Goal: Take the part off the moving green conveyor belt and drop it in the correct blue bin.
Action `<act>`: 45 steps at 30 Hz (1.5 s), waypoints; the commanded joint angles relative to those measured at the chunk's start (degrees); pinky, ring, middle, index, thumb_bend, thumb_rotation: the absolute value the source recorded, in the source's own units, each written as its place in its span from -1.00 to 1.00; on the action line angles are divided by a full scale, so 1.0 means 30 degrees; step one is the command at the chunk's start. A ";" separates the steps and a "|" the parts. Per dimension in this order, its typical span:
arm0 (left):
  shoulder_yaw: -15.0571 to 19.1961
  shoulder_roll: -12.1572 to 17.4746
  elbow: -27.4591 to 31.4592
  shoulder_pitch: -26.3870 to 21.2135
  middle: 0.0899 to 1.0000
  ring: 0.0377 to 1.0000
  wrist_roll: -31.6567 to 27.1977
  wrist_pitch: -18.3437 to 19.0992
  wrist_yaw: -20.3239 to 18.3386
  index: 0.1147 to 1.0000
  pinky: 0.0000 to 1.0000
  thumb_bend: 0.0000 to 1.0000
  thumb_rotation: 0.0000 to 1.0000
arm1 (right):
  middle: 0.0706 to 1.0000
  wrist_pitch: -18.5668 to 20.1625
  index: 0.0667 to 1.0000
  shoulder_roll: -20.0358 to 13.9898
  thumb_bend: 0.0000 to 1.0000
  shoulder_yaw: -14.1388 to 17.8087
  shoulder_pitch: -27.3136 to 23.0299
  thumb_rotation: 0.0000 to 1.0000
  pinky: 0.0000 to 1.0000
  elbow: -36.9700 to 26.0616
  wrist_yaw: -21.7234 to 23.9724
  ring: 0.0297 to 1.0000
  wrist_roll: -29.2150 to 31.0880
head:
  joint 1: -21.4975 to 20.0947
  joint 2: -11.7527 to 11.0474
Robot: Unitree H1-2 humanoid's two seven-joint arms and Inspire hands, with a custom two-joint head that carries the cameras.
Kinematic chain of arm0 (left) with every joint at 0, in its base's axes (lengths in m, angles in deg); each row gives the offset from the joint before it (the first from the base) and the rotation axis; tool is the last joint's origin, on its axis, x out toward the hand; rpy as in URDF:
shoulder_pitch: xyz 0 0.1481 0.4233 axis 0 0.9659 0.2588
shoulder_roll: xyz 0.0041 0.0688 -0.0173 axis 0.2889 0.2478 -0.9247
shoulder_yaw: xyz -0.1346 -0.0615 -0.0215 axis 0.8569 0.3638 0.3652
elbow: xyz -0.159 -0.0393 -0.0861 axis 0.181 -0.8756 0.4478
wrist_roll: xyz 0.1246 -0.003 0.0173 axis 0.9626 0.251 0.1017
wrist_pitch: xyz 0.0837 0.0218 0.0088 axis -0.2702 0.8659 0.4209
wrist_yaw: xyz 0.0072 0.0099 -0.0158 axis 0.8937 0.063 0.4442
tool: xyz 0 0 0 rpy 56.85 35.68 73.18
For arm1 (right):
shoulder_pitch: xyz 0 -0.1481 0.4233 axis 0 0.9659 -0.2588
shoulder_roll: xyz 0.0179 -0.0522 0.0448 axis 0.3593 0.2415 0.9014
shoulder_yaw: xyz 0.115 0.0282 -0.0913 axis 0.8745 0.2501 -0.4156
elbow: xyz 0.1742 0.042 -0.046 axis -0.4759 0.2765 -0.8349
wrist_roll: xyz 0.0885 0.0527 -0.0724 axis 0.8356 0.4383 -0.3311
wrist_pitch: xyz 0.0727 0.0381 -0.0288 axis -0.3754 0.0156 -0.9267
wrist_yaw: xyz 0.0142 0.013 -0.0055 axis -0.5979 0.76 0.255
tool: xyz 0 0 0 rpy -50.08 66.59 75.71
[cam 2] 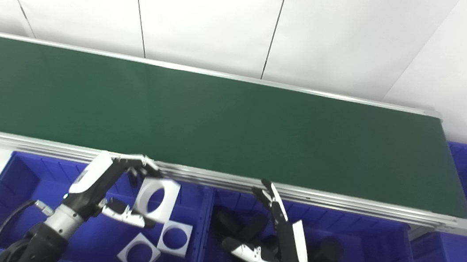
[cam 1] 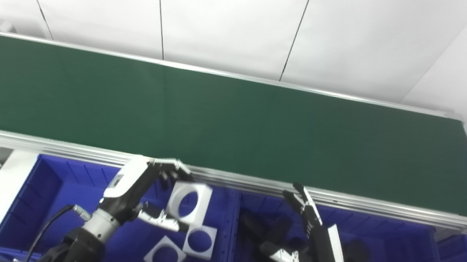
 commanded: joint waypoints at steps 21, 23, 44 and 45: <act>-0.1800 0.0221 0.1591 -0.1087 0.82 0.84 0.3237 0.7737 -0.4651 0.79 0.69 0.49 -0.51 | 0.67 0.0848 0.87 0.0082 0.94 0.0035 0.0519 0.03 0.75 -0.1610 0.0179 0.71 -0.0065 | 0.0446 0.0168; -0.0881 -0.0157 0.2229 -0.0617 0.87 0.82 0.0714 0.7454 -0.4924 0.88 0.63 0.70 -0.34 | 0.68 0.1114 0.88 -0.0006 0.95 -0.0004 0.0630 0.03 0.68 -0.1885 0.0285 0.71 -0.0207 | 0.0427 0.0129; 0.2018 -0.2358 0.0903 0.1391 0.71 0.75 -1.1330 -0.1123 -0.5541 0.71 0.77 0.83 -0.37 | 0.75 0.2511 0.87 -0.0752 1.00 -0.0221 0.0921 -0.08 0.75 -0.3040 0.1401 0.75 -0.0159 | 0.0280 -0.0032; 0.2024 -0.2350 0.0851 0.1367 0.70 0.75 -1.1352 -0.1104 -0.5568 0.71 0.77 0.83 -0.38 | 0.74 0.2500 0.87 -0.0735 1.00 -0.0222 0.0900 -0.08 0.74 -0.2978 0.1395 0.74 -0.0162 | 0.0276 -0.0045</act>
